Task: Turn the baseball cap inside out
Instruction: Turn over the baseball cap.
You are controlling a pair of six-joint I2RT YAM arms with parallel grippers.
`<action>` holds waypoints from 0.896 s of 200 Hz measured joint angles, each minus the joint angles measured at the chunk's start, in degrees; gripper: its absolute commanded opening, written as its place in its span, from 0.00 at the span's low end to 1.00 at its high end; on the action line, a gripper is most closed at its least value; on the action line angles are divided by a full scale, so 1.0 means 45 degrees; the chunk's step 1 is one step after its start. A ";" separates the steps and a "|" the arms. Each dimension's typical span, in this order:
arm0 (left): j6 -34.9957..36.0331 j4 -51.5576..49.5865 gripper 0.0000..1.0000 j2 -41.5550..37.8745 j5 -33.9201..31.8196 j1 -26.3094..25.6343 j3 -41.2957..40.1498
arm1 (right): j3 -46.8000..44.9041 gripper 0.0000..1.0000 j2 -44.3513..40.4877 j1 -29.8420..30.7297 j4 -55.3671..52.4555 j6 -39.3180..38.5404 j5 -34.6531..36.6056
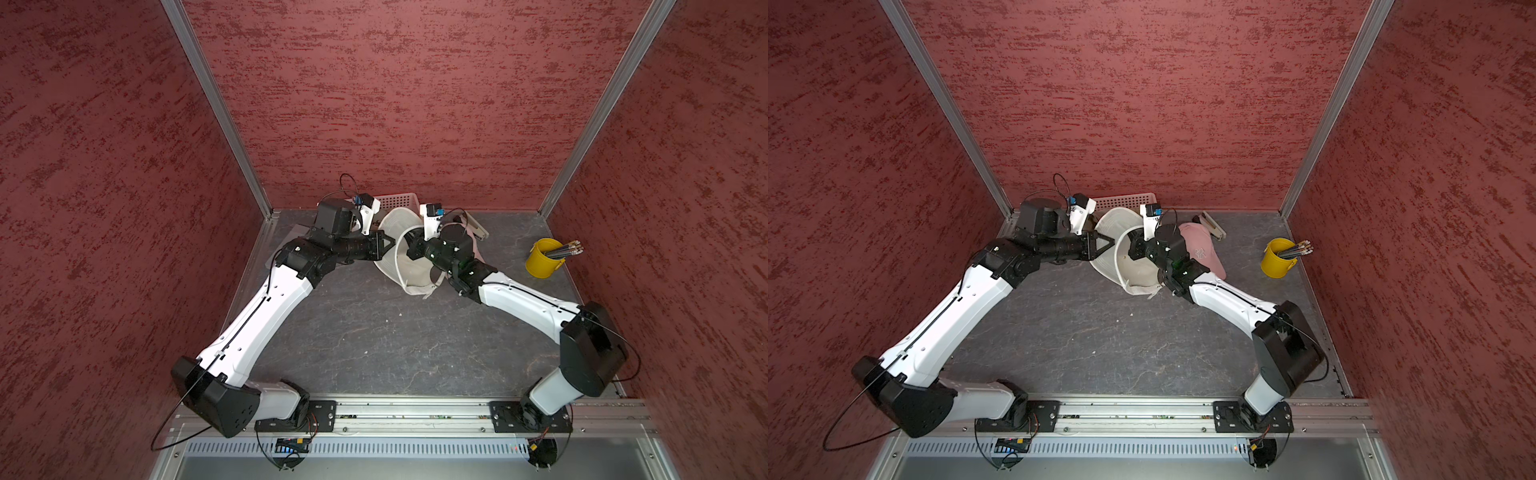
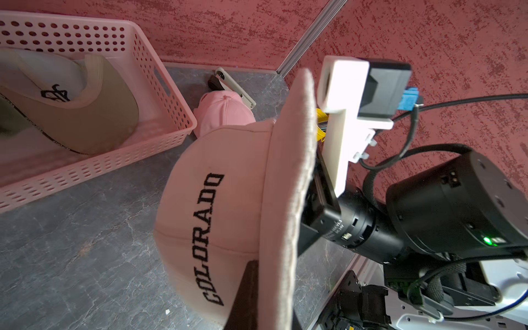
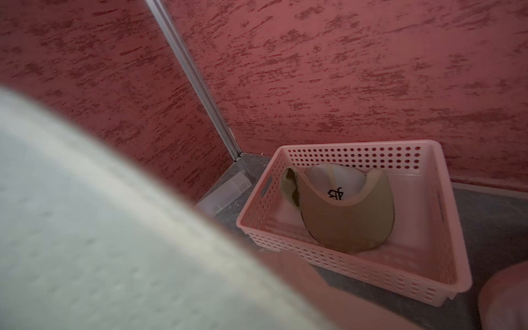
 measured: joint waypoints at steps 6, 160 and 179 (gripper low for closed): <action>0.0000 0.0039 0.00 -0.0005 -0.0058 -0.0015 0.0000 | 0.0107 0.00 0.0068 -0.0078 -0.0248 0.0189 0.0330; -0.0199 -0.0325 0.00 -0.0291 -0.0457 0.0481 -0.0005 | 0.0665 0.00 -0.0801 0.0792 -0.2832 -0.1855 -0.3555; -0.0243 -0.0330 0.00 -0.0291 -0.0563 0.0515 -0.0005 | 0.0952 0.00 -0.0325 0.1292 -0.3079 -0.2565 -0.4478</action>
